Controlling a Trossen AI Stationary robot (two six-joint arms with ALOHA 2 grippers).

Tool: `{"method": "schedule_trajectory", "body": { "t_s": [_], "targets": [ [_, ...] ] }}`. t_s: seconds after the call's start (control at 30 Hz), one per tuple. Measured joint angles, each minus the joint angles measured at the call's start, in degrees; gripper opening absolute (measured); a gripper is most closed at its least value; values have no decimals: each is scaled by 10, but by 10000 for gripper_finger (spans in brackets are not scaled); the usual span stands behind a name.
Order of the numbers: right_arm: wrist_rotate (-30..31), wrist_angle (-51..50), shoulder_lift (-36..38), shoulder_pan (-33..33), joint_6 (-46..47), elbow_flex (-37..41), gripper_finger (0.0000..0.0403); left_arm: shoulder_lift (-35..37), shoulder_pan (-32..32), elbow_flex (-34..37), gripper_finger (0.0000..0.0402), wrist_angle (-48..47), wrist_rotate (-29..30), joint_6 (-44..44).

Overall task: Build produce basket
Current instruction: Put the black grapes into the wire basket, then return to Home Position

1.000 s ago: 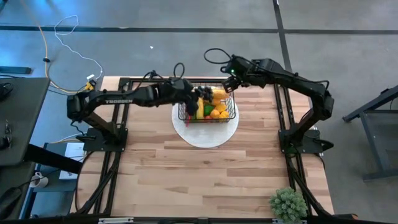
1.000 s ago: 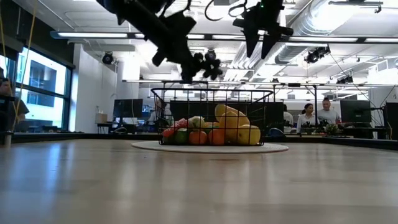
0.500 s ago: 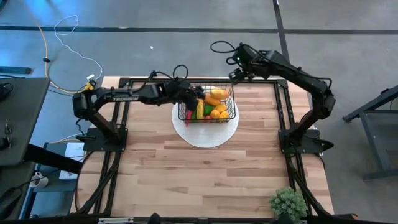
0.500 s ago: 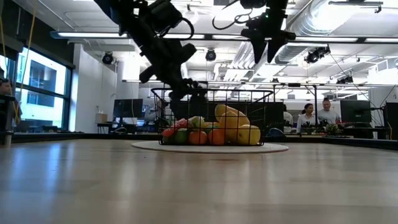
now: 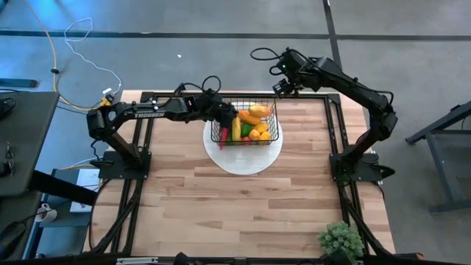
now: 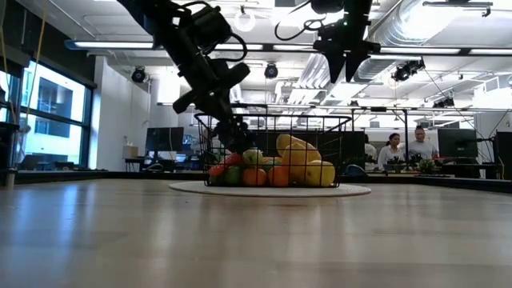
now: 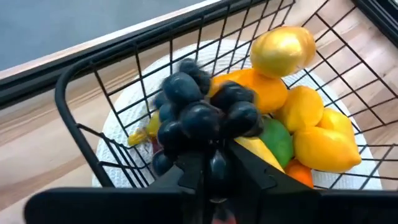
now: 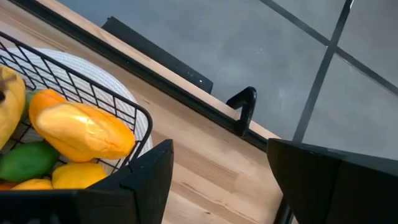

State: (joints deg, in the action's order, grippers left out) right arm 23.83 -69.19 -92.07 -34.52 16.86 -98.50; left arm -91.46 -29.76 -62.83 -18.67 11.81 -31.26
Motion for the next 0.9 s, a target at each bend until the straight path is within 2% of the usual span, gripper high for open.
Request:
{"method": "schedule_trajectory", "body": {
  "t_s": [0.17, 0.53, 0.67, 0.8, 0.9],
  "targets": [
    [0, 0, 0, 0, -4, 0, 241, 0, 1, 0, 76, 0, -10, 27],
    [0, 0, 0, 0, 1, 0, 241, 6, -3, 0, 167, 0, -19, 29],
    [-12, 0, 0, 0, 11, 0, 241, 20, -16, 0, 176, 0, -63, 29],
    [-55, 0, 0, 2, 12, 0, 241, 50, -28, 0, 175, -1, -126, 29],
    [-80, 0, 0, 10, 27, 0, 241, 85, -26, 0, 175, -6, -148, 36]
  ]
}}
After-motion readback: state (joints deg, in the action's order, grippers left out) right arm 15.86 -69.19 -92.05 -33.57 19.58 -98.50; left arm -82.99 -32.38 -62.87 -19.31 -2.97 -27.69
